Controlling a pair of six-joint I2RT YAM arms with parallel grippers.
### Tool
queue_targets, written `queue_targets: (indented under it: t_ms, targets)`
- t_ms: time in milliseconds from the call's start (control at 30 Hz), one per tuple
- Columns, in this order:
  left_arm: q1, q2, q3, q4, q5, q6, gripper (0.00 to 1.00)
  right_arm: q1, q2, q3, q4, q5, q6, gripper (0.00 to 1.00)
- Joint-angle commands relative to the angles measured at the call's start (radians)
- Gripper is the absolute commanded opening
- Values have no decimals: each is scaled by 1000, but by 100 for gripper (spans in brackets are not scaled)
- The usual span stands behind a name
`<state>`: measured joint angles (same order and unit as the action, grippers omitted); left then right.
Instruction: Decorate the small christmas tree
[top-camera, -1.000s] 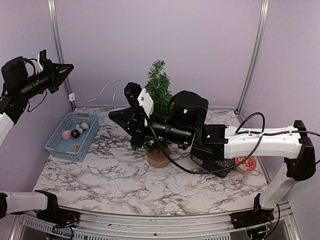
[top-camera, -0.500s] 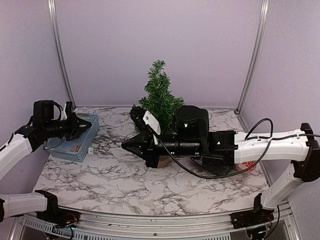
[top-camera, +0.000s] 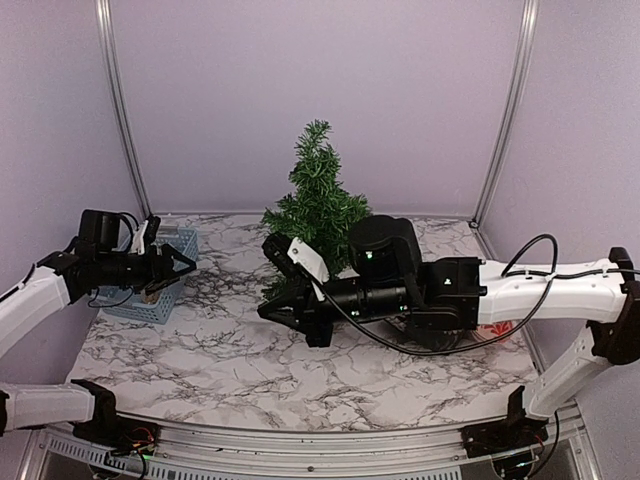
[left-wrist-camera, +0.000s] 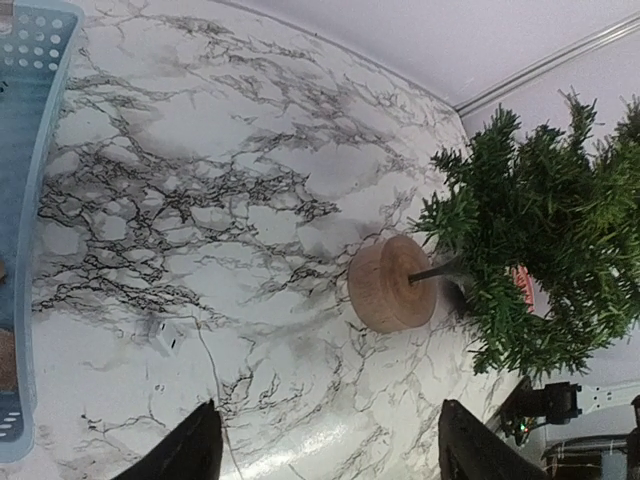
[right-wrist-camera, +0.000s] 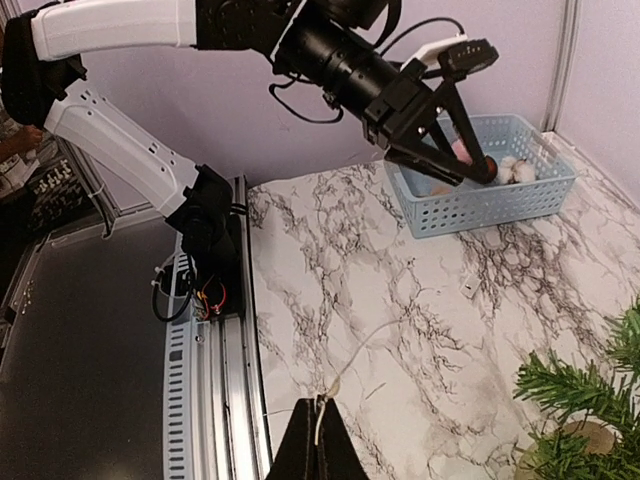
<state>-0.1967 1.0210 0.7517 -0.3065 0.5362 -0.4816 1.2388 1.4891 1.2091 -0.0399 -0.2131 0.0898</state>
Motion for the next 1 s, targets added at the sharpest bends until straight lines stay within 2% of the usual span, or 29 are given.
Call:
queue_targets:
  t_ms: [0,100,267,433,600,800,967]
  targets:
    - [-3,-106,84,-96,-19,178,79,-12,-45,47,-89,-42,-35,0]
    - [-5,-190,88,-82,43,260,80,-23,-52,46,-117,-68,-43,0]
    - [-68,-310,94,-62,119,378,78,-40,-41,57,-152,-131,-54,0]
    - [-203,-342,139,-21,134,382,74,-46,-21,85,-185,-193,-84,0]
    - [-410,-289,167,-20,65,431,67,-47,7,128,-230,-235,-134,0]
    - [-705,-175,183,-44,-128,560,65,-51,3,139,-249,-249,-147,0]
    - [-832,-56,226,-62,-221,663,63,-56,-21,119,-251,-260,-146,0]
